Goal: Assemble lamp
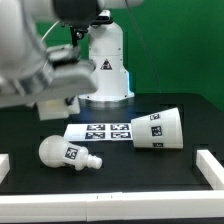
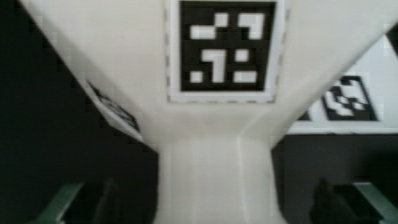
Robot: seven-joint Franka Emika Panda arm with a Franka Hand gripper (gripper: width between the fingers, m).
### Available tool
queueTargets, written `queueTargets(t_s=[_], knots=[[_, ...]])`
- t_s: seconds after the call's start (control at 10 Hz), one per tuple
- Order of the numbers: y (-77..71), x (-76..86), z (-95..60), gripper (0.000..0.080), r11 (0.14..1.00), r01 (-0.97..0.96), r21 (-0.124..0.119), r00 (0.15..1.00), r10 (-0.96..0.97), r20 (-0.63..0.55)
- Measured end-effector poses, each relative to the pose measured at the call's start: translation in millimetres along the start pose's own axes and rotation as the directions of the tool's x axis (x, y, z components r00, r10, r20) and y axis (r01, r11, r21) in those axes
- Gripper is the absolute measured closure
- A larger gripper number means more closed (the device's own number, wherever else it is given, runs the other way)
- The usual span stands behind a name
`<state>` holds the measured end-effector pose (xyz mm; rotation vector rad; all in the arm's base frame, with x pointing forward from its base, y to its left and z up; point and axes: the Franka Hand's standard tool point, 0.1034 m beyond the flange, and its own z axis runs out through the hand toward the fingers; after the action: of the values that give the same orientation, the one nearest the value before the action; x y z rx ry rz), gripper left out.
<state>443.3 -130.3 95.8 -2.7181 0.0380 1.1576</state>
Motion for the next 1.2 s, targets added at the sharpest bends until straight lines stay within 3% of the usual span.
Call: queueTargets(t_s=[0.1, 0.3, 0.4, 0.6, 0.7, 0.8, 0.9, 1.0, 1.1, 1.2], knots=[[-20.9, -5.4, -14.8, 0.0266, 1.0, -0.024, -0.005, 0.999, 0.023, -0.038], [-45.7, 11.4, -36.2, 0.0266, 0.998, -0.015, -0.063, 0.978, 0.002, -0.207], [-44.7, 9.8, -32.5, 0.0266, 0.998, 0.0, -0.064, 0.968, -0.015, -0.249], [-46.8, 13.8, -37.8, 0.0266, 0.996, -0.002, -0.086, 0.931, -0.029, -0.364], [-63.7, 21.2, -52.9, 0.0266, 0.994, -0.007, -0.108, 0.891, -0.043, -0.453], [-90.8, 28.0, -70.9, 0.0266, 0.991, 0.008, -0.13, 0.836, -0.078, -0.543], [-111.9, 35.8, -79.3, 0.0266, 0.993, -0.008, -0.122, 0.801, -0.067, -0.596], [-129.6, 52.9, -87.7, 0.0266, 0.988, 0.0, -0.153, 0.73, -0.105, -0.676], [-136.9, 60.6, -89.8, 0.0266, 0.984, 0.005, -0.176, 0.657, -0.136, -0.741], [-133.3, 60.3, -89.1, 0.0266, 0.983, 0.0, -0.184, 0.6, -0.147, -0.786]])
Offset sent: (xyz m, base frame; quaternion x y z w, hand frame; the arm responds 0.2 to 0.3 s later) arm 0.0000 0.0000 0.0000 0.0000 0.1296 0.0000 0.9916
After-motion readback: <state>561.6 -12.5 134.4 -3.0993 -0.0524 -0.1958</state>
